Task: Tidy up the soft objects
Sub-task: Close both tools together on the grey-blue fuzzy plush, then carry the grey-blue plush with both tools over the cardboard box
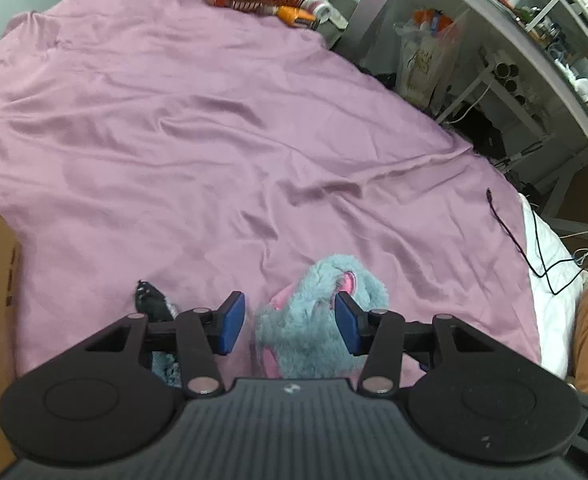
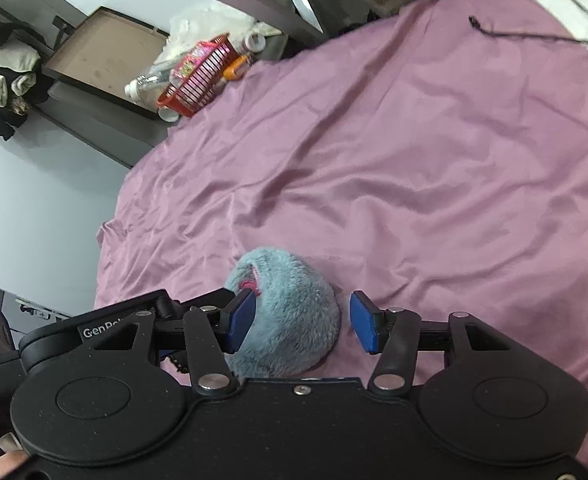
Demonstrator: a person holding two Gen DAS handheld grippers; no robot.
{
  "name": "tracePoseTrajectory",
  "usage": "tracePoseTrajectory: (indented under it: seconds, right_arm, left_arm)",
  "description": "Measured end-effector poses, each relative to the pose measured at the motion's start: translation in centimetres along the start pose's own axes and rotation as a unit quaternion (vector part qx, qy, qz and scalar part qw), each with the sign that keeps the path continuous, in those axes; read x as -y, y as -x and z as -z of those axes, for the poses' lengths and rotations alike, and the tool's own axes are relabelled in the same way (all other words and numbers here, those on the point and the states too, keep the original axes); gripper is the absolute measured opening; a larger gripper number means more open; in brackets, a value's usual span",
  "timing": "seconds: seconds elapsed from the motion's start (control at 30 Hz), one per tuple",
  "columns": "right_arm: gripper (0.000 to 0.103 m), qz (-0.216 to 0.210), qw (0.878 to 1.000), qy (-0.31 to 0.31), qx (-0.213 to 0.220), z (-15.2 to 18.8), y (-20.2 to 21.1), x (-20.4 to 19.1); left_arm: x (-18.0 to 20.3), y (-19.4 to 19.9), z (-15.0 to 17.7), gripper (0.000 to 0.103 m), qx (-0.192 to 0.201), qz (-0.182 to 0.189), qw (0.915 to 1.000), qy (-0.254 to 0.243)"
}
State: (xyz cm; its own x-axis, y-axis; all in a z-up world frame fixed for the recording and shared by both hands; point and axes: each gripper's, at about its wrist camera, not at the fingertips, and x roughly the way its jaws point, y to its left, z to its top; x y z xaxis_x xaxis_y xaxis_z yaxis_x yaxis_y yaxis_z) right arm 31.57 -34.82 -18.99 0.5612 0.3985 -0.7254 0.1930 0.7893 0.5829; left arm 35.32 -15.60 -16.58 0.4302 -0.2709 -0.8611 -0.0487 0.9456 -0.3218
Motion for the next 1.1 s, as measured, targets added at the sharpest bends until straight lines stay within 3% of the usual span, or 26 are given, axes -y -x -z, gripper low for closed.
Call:
tracePoseTrajectory:
  seconds: [0.17, 0.33, 0.37, 0.5, 1.1]
  right_arm:
    - [0.047, -0.003, 1.0, -0.011, -0.028, -0.3, -2.2, 0.1]
    - [0.038, -0.002, 0.999, -0.01, -0.035, -0.1, -3.0, 0.1]
    - [0.031, -0.005, 0.999, -0.012, -0.036, 0.0, -3.0, 0.1]
    - [0.025, -0.017, 0.999, 0.018, -0.023, 0.4, -1.7, -0.9]
    - [0.023, -0.079, 0.991, 0.107, 0.013, 2.7, 3.1, -6.7]
  left_arm:
    - [-0.4, -2.4, -0.5, 0.03, -0.041, 0.008, 0.9988, 0.025]
    - [-0.6, -2.5, -0.5, 0.024, -0.041, 0.014, 0.9982, 0.042]
    - [-0.6, -2.4, -0.4, 0.024, -0.039, 0.015, 0.9983, 0.041]
    - [-0.3, -1.1, 0.1, 0.023, -0.02, 0.011, 0.9993, 0.029]
    - [-2.7, 8.7, 2.1, 0.023, 0.062, 0.013, 0.9978, 0.021]
